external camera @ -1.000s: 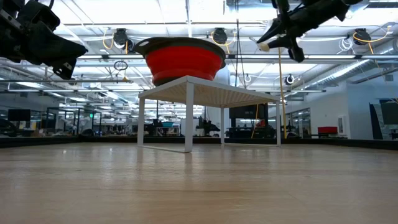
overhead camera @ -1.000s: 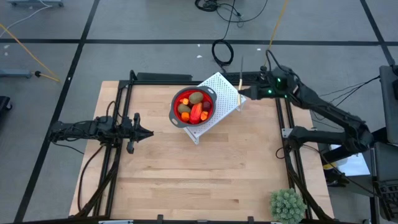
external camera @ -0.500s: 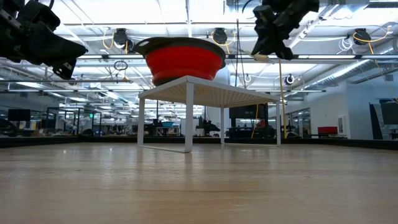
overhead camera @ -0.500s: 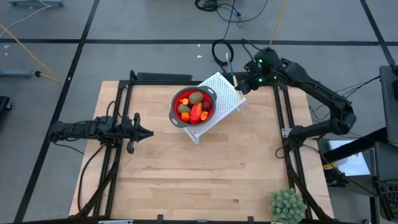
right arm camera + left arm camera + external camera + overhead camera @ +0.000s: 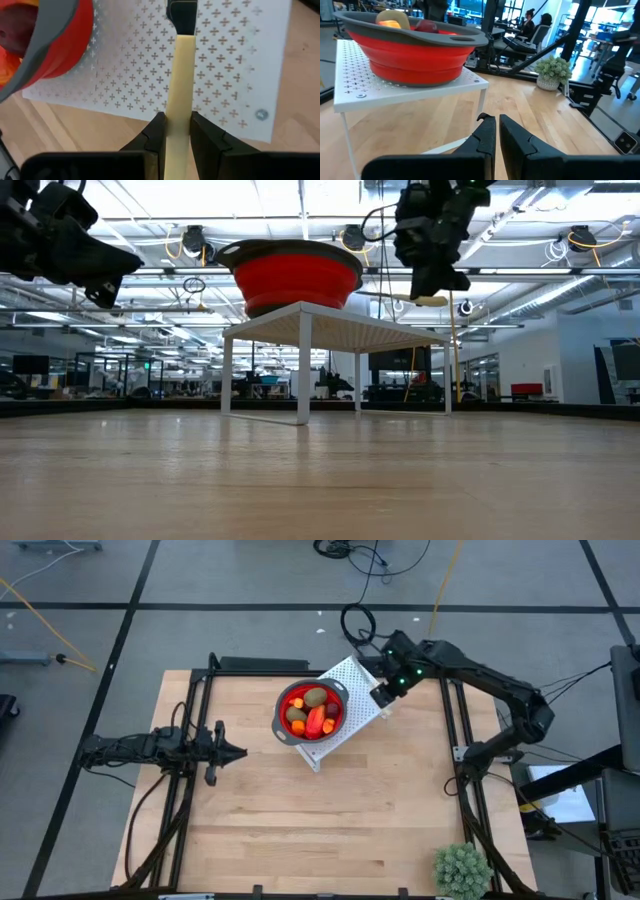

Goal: Pick & Place Fruit
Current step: Put the yellow knife on the shelf

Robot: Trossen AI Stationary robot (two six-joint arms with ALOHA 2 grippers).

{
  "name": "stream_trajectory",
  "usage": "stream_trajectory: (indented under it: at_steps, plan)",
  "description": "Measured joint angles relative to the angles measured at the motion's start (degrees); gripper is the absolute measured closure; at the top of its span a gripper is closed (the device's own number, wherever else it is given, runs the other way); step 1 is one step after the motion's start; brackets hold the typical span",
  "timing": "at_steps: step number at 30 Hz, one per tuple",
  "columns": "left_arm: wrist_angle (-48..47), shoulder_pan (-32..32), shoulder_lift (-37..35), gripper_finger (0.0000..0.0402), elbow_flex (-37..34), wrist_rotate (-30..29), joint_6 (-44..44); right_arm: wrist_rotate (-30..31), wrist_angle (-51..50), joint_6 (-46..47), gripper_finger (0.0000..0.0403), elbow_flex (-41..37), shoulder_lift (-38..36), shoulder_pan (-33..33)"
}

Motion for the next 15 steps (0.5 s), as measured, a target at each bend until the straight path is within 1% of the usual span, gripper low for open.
stream_trajectory:
  at_steps: [5, 15]
  plan:
    - [-0.02, 0.01, 0.01, 0.0380, 0.00, -0.98, -0.55, 0.06, -2.19, -1.24, 0.0348, 2.38, 2.31, 1.11]
    - [-0.02, 0.01, 0.01, 0.0380, 0.00, -1.18, -1.42, 1.65, -3.45, -2.77, 0.0348, 5.01, 2.40, 1.20]
